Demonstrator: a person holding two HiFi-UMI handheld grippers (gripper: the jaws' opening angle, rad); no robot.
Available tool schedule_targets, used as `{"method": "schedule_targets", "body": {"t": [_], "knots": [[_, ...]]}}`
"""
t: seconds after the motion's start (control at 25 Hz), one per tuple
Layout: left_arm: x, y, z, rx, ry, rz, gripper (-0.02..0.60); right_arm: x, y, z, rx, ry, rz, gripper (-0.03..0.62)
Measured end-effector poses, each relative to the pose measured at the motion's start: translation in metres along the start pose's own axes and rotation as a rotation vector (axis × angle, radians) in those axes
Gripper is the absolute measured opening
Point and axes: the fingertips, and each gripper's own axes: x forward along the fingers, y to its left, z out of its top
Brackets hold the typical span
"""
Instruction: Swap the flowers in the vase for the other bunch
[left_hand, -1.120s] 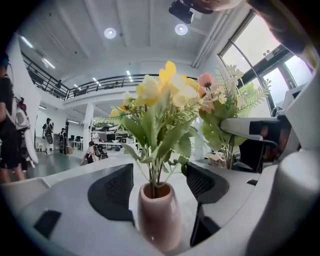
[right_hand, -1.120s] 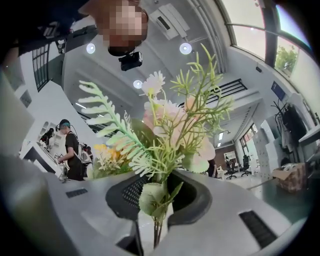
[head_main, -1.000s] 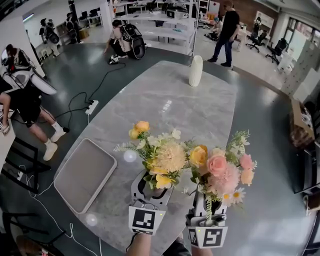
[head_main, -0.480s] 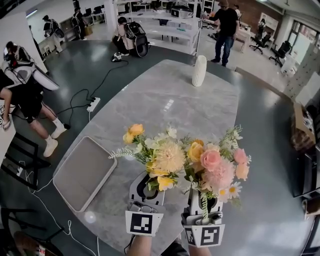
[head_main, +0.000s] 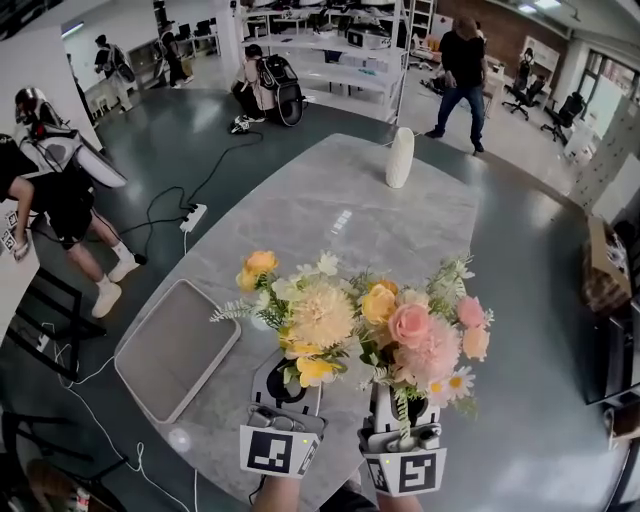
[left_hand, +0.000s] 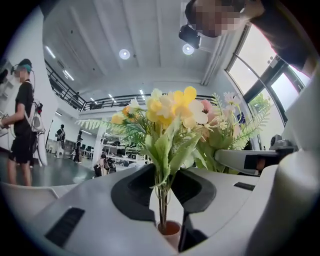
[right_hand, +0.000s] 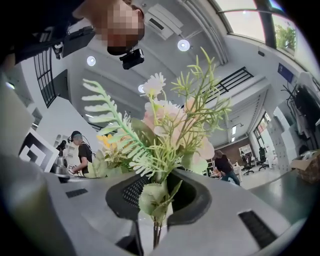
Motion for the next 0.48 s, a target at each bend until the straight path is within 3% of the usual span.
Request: {"method": "schedule_targets", "body": {"t": [0.48], "knots": [[-0.005, 0.013, 0.056, -0.108, -0.099, -0.009, 0.086, 0.015, 0.011, 0.037, 0.018, -0.039, 0.051, 0.088]]}}
